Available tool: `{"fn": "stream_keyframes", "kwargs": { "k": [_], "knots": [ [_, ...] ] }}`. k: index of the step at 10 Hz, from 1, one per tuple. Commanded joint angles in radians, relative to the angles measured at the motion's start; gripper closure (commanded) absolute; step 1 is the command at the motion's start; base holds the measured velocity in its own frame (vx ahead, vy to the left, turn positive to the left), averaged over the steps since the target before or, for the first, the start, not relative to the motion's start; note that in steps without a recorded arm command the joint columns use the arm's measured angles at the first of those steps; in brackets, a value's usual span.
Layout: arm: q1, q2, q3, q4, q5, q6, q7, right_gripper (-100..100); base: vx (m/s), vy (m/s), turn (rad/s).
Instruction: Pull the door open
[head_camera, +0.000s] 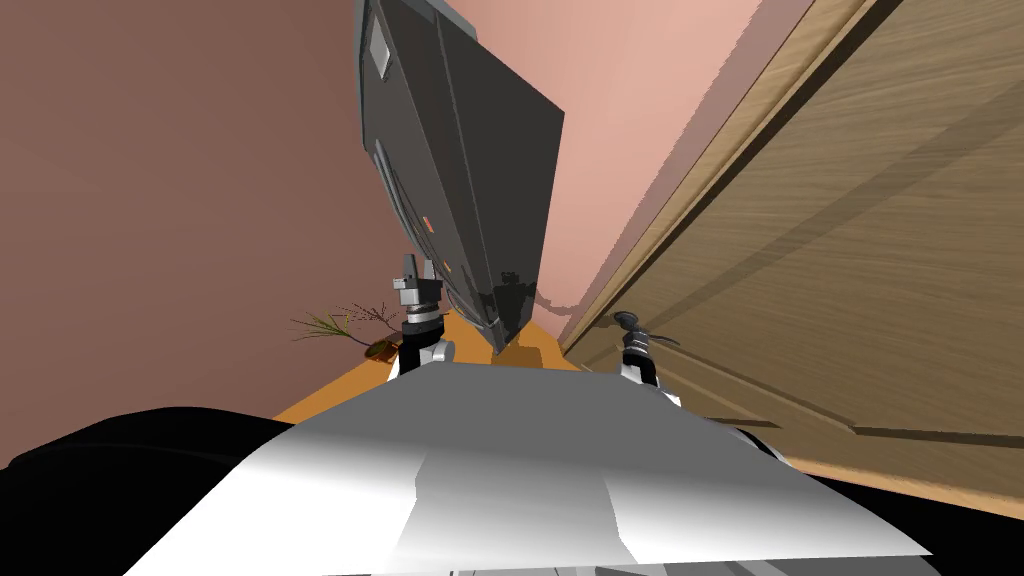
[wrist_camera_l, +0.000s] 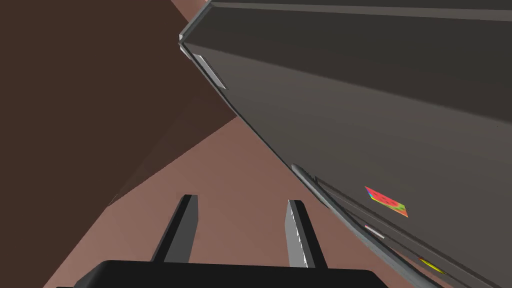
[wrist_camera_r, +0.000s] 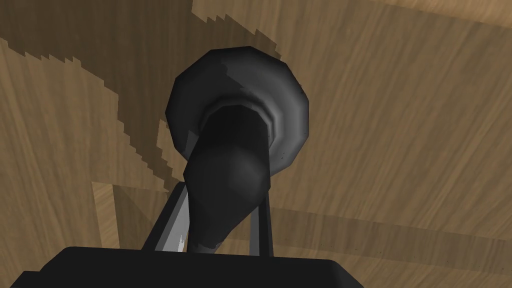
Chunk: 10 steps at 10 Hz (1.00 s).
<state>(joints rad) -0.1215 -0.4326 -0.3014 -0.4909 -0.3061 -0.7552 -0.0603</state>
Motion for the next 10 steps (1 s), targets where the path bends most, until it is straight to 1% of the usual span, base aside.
{"fn": "stream_keyframes", "kwargs": {
  "k": [1, 2, 3, 4, 5, 6, 7, 10],
  "knots": [
    [-0.009, -0.007, 0.025, 0.006, 0.017, -0.014, -0.02, 100, -0.222, -0.024, 0.086],
    [-0.01, -0.006, 0.035, 0.002, 0.023, -0.014, -0.026, 100, -0.238, -0.001, 0.061],
    [-0.01, -0.006, 0.035, 0.002, 0.023, -0.014, -0.026, 100, -0.162, -0.006, 0.03],
    [-0.011, -0.006, 0.048, -0.003, 0.032, -0.015, -0.035, 100, -0.158, 0.001, 0.036],
    [-0.01, -0.004, 0.043, 0.001, 0.028, -0.016, -0.032, 100, -0.077, 0.005, 0.022],
    [-0.01, -0.001, 0.059, -0.006, 0.037, -0.013, -0.042, 100, -0.15, -0.045, 0.043],
    [-0.01, -0.001, 0.067, -0.009, 0.043, -0.014, -0.047, 100, -0.263, -0.011, 0.071],
    [-0.012, -0.001, 0.111, -0.028, 0.072, -0.018, -0.075, 100, -0.264, -0.021, 0.065]
  ]
}}
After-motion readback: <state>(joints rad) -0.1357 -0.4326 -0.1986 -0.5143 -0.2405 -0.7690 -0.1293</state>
